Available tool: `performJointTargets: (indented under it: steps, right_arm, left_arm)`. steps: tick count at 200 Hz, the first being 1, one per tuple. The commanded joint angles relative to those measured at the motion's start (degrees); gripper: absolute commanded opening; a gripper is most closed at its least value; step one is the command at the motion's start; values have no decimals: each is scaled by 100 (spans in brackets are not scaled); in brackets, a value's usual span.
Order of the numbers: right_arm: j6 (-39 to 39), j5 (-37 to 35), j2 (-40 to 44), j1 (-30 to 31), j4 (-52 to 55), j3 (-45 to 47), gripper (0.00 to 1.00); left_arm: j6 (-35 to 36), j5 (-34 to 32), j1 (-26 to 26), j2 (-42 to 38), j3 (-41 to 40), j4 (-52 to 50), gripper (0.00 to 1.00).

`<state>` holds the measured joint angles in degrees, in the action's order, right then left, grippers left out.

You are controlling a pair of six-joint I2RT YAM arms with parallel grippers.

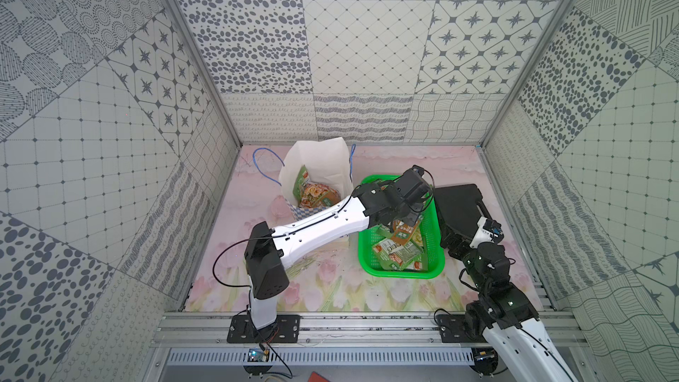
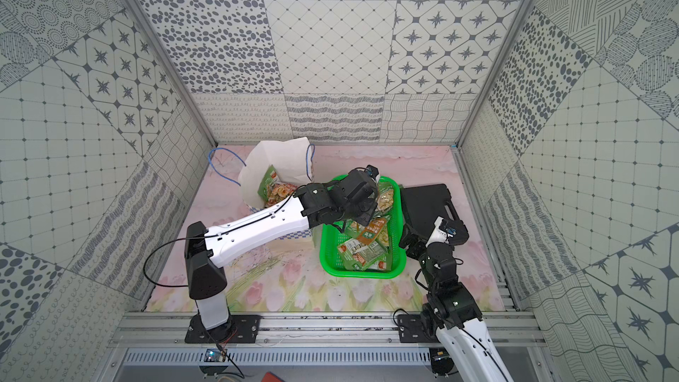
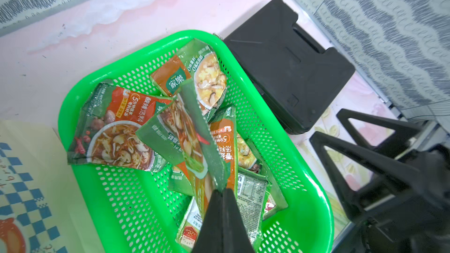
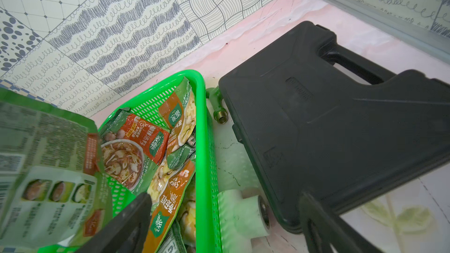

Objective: Place the condiment packets inside the bag
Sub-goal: Pick up the condiment packet from the storage box, then place the condiment packet in the paper bag.

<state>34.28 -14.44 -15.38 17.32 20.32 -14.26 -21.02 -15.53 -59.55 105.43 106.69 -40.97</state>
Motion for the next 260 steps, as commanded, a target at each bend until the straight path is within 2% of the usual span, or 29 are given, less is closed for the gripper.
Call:
performJointTargets:
  steps: [1,49,76,104,138,177,228,260]
  right_arm:
    - [39,65,-7,-9,-391,33,97]
    - [-28,84,-19,-4,-409,16,97]
    - [-62,66,-62,-10,-397,-8,97]
    - [-80,55,-71,-11,-405,-11,97]
    - [-122,237,-90,-9,-442,-50,97]
    - [-131,349,-147,-9,-519,-42,97]
    - [-167,486,-233,-10,-592,-67,97]
    - [-198,633,-320,-2,-633,-102,97]
  left_arm:
    - [202,86,-48,-575,9,481,0]
    - [360,328,-50,-1309,280,531,0]
    - [580,531,-48,-1548,742,454,0]
    - [821,412,-48,-1597,1540,113,0]
    - [1243,-128,-55,-1706,2287,-115,0]
    - [1881,-1121,-13,-2003,2623,-234,0]
    - [2047,-2115,556,-2374,1727,-327,0]
    - [1804,-2126,1093,-2550,868,-193,0]
